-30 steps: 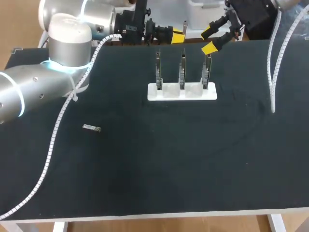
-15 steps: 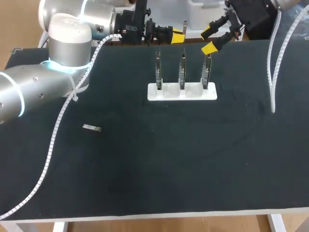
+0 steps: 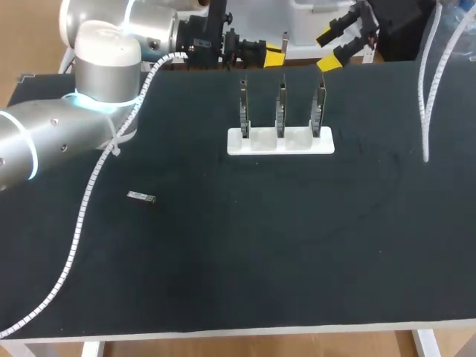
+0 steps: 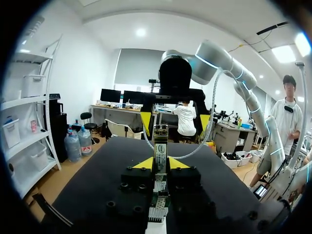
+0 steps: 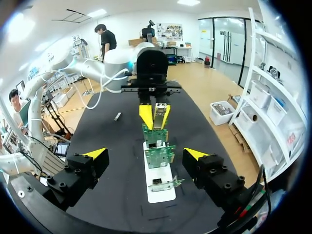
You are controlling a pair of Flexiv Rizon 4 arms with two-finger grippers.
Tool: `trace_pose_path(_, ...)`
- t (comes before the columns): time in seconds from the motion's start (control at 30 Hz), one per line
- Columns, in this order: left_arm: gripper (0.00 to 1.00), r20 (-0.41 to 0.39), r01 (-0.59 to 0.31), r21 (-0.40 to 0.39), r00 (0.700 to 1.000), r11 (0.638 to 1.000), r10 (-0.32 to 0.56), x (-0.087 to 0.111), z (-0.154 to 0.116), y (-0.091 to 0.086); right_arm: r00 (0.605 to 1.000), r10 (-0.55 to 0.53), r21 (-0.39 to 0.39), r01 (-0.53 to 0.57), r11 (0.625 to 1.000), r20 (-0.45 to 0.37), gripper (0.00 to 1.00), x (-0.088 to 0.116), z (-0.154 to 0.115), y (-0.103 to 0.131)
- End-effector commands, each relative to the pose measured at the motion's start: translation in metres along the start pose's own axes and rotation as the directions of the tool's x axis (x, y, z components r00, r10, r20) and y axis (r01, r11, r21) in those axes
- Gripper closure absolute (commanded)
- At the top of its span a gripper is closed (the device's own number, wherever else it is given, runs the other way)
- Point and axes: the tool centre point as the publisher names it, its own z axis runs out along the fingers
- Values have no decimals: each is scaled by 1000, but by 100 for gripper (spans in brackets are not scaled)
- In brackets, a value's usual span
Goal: Pick up the optical module with the left hand, and insert it into the network port with the right hand.
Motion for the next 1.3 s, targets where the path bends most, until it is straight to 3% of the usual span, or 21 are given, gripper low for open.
trace_pose_path(0.03, 100, 0, -1, -2, 1000, 1000, 1, 0, 0, -1, 1000, -2, 1, 2, 1000, 21, 0, -4, -2, -9)
trace_pose_path(0.63, 100, 0, -1, -2, 1000, 1000, 1, 0, 0, -1, 997, -33, -27, 35, 999, 68, 0, -32, 26, -39)
trace_pose_path(0.97, 100, 0, -1, -2, 1000, 1000, 1, 0, 0, -1, 996, -43, -49, 47, 998, 83, 0, -46, 37, -41)
trace_pose_path(1.3, 100, 0, -1, -2, 1000, 1000, 1, 0, 0, -1, 996, -42, -71, 48, 996, 82, 0, -47, 42, -34)
